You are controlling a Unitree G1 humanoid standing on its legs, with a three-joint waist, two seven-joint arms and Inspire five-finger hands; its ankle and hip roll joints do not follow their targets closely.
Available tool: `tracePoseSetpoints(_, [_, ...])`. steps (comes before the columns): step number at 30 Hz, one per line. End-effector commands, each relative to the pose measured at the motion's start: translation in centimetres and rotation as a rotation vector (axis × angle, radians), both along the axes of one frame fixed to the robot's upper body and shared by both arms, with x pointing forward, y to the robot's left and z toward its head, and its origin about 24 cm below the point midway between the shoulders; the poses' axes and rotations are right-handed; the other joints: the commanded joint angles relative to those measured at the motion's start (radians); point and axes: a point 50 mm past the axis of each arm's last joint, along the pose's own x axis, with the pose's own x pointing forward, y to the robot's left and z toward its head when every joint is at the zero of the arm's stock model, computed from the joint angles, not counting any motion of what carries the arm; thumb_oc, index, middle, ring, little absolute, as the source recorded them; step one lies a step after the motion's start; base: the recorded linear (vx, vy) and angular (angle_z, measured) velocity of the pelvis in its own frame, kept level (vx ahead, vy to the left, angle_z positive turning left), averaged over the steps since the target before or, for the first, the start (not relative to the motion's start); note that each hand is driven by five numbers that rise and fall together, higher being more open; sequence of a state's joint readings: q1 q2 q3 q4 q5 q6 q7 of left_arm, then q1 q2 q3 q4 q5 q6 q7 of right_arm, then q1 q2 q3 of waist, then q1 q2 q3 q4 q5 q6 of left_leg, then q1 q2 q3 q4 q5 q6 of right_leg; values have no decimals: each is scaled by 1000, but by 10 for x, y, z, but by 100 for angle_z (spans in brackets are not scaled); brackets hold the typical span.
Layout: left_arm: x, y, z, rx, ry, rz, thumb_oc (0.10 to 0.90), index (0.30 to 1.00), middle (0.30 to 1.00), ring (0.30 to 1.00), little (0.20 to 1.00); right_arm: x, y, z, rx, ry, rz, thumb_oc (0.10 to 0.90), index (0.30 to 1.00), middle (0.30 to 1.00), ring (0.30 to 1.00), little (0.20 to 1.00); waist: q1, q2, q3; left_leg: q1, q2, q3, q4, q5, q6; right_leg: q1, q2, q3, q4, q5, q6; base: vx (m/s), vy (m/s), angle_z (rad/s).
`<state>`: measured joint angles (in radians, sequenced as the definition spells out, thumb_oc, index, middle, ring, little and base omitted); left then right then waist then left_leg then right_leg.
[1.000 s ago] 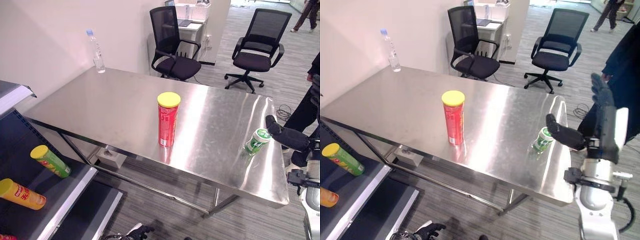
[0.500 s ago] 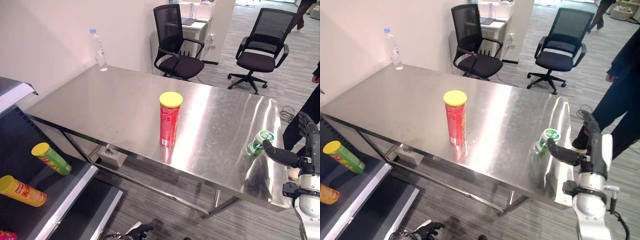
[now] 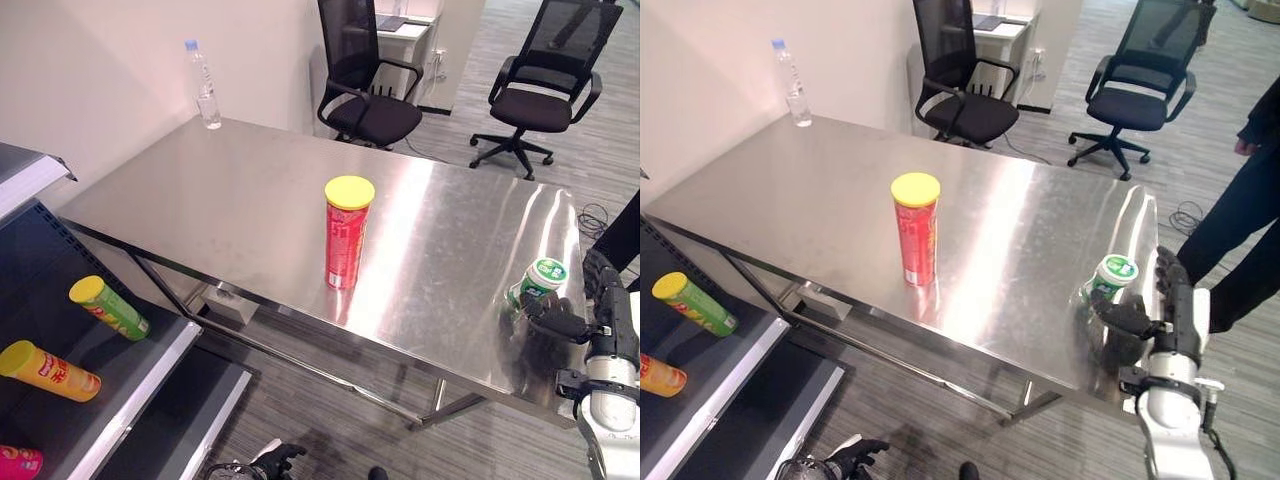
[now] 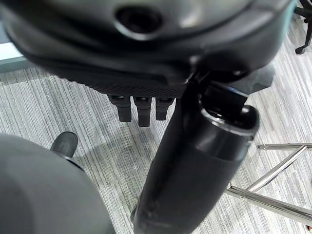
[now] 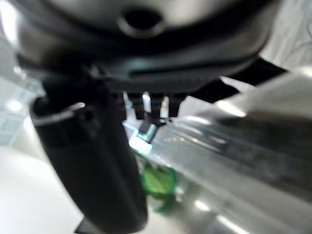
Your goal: Put the goods on the table back onto the shelves and tidy them up.
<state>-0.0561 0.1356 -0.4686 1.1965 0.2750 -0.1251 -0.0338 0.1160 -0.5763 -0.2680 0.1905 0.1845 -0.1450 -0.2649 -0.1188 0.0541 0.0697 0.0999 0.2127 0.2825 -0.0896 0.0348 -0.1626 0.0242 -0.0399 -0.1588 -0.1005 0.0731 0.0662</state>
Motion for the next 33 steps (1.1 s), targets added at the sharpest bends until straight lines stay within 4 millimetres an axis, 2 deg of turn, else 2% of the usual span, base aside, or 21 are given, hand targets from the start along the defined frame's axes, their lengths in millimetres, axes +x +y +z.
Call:
tracePoseSetpoints(1, [-3,-6,-3,11,42,-86,800,900,900,900,900,20,-15,63,-72,-282,-3,800,900,900,900,900,30,-9,-53,14,84,-13,2,143,-57,-4,21,28,77,-93,14,0,0,0])
tracePoseSetpoints(14, [-6,-5,-4,11,45,-83,800,900,900,900,900,27,-11,72,-57,-336,18,800,900,900,900,900,44,-4,-54,15,95,-27,2,173,-65,3,30,20,79,-101,8,0,0,0])
tracePoseSetpoints(33, [-9,-3,-4,25,45,-106,800,900,900,900,900,40,-12,84,-133,-330,-1,800,900,900,900,900,73,-2,-57,12,93,-51,2,172,-71,26,29,-1,66,-101,8,2,-1,1])
